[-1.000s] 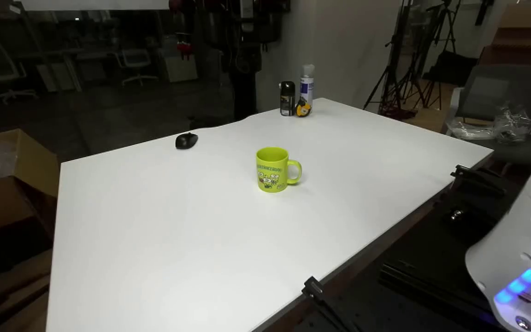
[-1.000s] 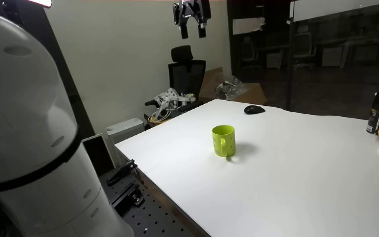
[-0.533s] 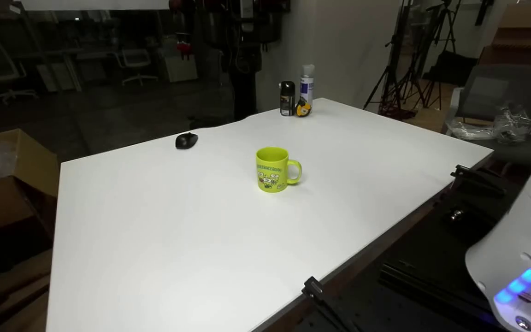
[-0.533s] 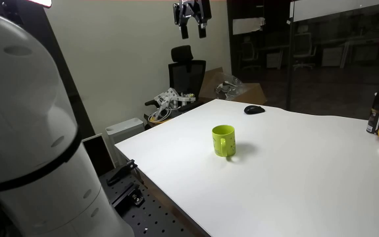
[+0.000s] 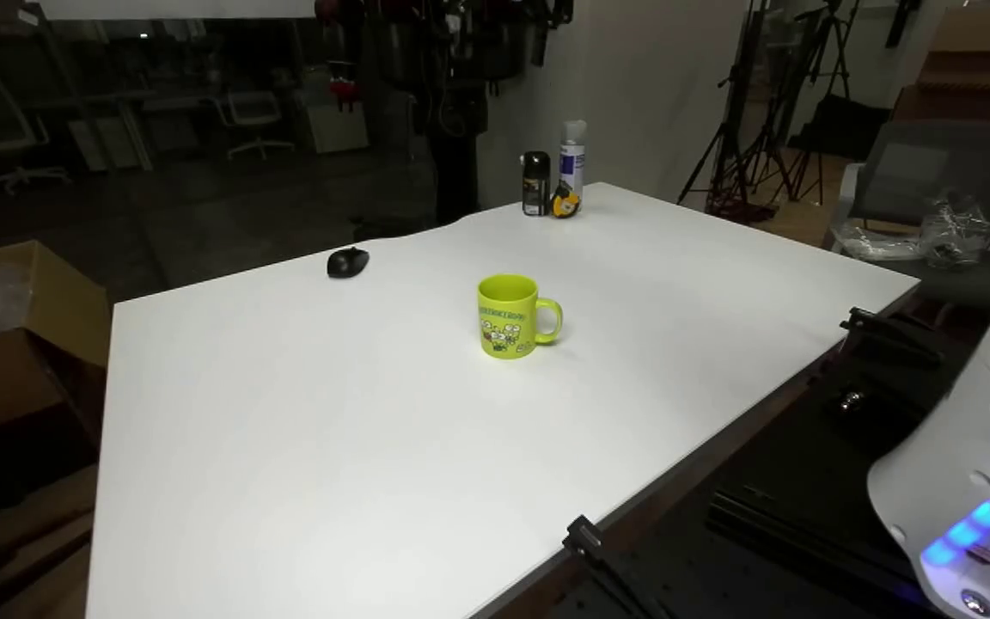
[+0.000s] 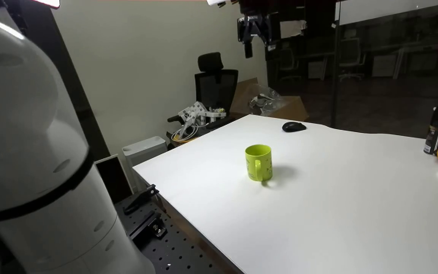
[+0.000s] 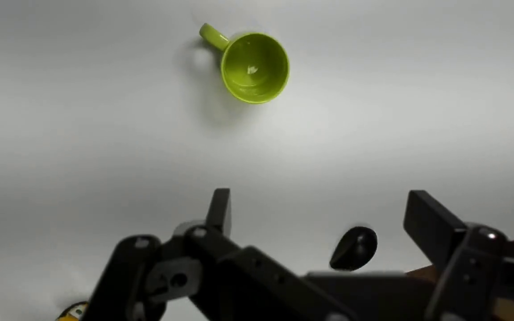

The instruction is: Move the mug to the right

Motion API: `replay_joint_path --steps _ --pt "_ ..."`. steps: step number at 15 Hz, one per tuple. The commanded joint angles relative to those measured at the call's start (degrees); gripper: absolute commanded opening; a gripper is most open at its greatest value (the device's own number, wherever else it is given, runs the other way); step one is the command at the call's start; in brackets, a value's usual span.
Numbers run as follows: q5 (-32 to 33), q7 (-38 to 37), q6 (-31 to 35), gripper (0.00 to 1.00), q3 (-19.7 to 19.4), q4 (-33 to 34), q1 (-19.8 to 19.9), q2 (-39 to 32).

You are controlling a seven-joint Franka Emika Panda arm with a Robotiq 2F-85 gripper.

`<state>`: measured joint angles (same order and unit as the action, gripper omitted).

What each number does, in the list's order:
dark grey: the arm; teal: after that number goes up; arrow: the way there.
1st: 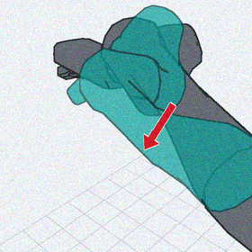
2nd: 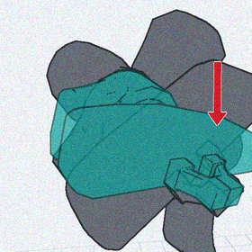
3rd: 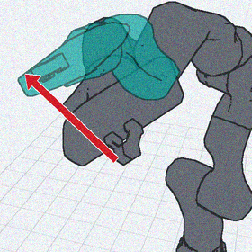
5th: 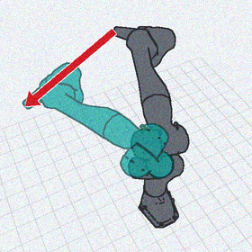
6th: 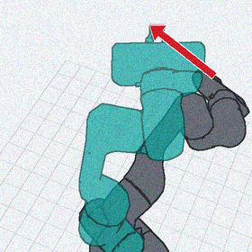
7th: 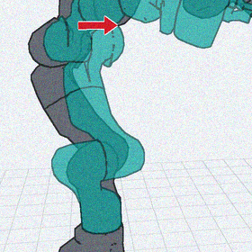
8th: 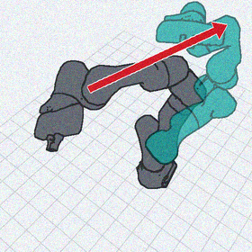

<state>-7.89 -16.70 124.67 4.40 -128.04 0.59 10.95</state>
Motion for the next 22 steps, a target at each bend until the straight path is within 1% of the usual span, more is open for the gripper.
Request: replay_joint_path --steps 1,3,5,8,10,11,12,14,16,18,22 --pt "1.48 -2.03 -0.82 1.00 -1.53 3.90 0.69 -8.17" --pt "3.58 -3.47 -0.84 1.00 -2.03 4.83 0.68 -12.07" --pt "8.48 -6.33 0.00 1.00 -2.41 5.56 0.11 -15.55" --pt "16.01 -10.63 0.18 1.00 -2.77 6.67 -1.70 -19.70" --pt "18.99 -11.68 0.35 1.00 -2.80 6.78 -3.22 -21.73" --pt "19.47 -11.39 1.27 1.00 -2.66 6.17 -3.92 -21.75" --pt "17.08 -8.70 1.34 1.00 -3.17 4.84 -3.07 -20.61" --pt "17.91 -9.14 1.81 1.00 -3.07 4.98 -4.18 -21.68" --pt "17.96 -9.18 1.81 1.00 -3.05 5.14 -4.37 -21.76" --pt "17.70 -5.74 4.14 1.00 -2.33 3.19 -4.55 -20.53" --pt "15.25 2.84 9.89 1.00 -0.22 -4.33 -5.67 -17.12"
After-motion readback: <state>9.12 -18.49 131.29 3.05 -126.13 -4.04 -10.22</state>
